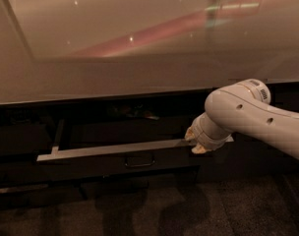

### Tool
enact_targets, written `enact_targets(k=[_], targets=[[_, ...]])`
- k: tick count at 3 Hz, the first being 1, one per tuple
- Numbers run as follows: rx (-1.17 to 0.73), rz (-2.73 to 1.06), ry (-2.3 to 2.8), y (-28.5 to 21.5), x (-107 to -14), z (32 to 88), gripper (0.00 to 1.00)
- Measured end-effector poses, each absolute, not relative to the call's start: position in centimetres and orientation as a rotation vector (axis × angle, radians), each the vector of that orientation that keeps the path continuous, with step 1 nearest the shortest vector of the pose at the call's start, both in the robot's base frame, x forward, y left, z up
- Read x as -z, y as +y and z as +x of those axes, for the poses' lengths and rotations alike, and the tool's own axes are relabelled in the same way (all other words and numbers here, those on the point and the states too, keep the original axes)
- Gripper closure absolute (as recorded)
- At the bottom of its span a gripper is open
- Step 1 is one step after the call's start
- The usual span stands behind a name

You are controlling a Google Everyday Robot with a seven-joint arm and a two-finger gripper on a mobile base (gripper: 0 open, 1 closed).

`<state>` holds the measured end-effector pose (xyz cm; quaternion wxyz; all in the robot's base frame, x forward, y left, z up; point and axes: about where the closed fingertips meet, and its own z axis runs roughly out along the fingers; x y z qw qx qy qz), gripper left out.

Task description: Open top drawer

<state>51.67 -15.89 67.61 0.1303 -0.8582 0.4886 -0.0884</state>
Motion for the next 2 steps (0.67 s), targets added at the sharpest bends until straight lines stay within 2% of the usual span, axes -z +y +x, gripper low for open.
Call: enact_targets(k=[1, 2], targets=[[0.343, -2.484, 1.387, -14.57, -72.47, 52.62, 1.00], [0.343, -2.484, 1.387, -14.57, -72.47, 52.63, 1.00]])
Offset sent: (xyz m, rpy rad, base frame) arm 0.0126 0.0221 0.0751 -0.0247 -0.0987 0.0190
